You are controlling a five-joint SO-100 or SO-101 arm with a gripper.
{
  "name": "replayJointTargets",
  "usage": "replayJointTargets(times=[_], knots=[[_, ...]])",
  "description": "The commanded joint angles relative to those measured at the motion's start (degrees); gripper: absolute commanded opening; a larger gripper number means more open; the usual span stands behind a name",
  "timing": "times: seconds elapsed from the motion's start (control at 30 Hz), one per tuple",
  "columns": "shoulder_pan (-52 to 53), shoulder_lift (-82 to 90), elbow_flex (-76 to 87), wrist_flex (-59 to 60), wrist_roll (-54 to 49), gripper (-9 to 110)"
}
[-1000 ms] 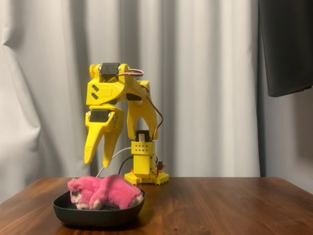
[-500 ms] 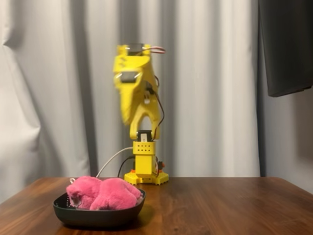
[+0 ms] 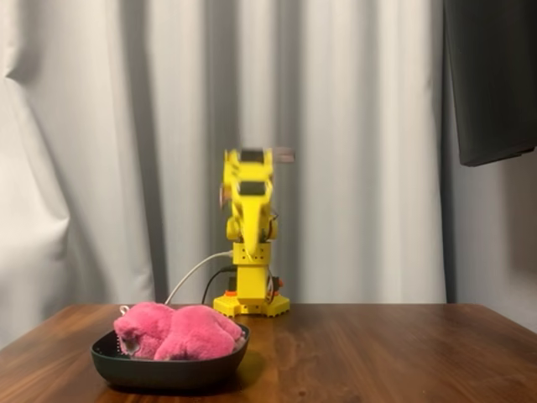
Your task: Grasp a strawberry bear and put it in the bin.
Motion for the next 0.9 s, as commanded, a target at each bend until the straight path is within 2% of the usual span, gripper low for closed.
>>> replayJointTargets(times=[0.0,0.1,0.87], knots=[[1.41,11.07,7.82,3.96,-0.44,0],[0.79,11.16,11.51,3.78,-0.44,0],[-1.23,11.16,10.55,8.79,0.44,0]])
